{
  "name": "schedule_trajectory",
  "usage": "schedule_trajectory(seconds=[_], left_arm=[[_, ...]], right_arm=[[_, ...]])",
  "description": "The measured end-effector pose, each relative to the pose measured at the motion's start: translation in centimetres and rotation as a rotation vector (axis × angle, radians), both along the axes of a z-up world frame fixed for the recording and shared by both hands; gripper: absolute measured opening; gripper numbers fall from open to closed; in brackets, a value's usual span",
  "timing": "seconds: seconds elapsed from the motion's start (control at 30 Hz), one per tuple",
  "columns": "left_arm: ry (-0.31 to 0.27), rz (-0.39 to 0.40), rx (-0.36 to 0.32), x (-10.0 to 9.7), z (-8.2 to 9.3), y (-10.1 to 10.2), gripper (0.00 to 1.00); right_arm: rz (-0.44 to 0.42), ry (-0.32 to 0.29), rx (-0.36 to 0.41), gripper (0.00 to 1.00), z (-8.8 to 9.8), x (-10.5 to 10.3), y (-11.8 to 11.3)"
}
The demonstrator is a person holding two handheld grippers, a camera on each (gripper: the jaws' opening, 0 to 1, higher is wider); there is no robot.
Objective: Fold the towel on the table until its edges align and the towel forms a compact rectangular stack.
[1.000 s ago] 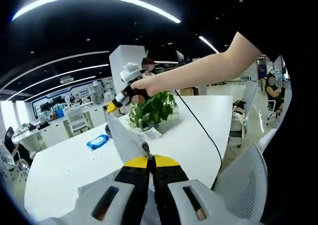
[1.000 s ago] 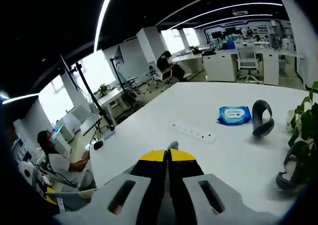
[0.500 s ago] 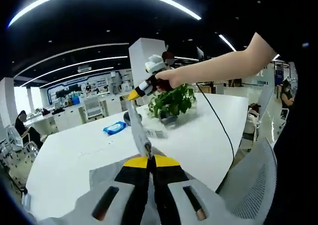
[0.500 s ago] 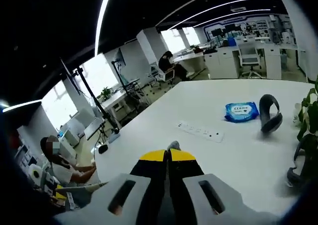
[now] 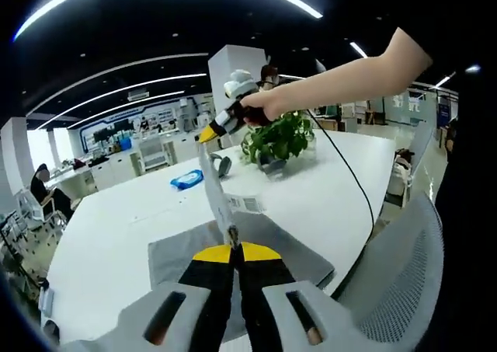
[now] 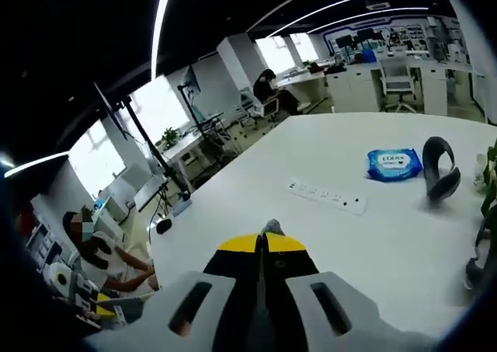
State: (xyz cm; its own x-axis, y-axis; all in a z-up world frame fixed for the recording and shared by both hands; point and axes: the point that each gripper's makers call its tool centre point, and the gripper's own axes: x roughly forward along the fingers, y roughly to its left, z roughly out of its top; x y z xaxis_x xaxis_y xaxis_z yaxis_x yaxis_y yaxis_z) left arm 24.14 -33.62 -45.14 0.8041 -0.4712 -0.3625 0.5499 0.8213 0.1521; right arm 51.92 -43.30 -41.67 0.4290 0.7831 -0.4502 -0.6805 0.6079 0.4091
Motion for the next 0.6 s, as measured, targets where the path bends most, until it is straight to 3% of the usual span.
schedule_trajectory(seconds=[0.17, 0.43, 0.6], left_arm=[[0.042, 0.026, -0.011, 0.4, -1.4, 1.7, 0.01], [0.106, 0.054, 0.055, 0.9, -5.0, 4.4, 0.01], [0.145, 0.073, 0.06, 1.2, -6.6, 5.7, 0.01]], right_arm=[[0.005, 0.015, -0.012, 0.0, -1.2, 0.1, 1.1], [-0.006, 0.058, -0.013, 0.0, -3.3, 0.4, 3.2], [-0.007, 0.08, -0.04, 0.0, -5.0, 0.7, 4.9]])
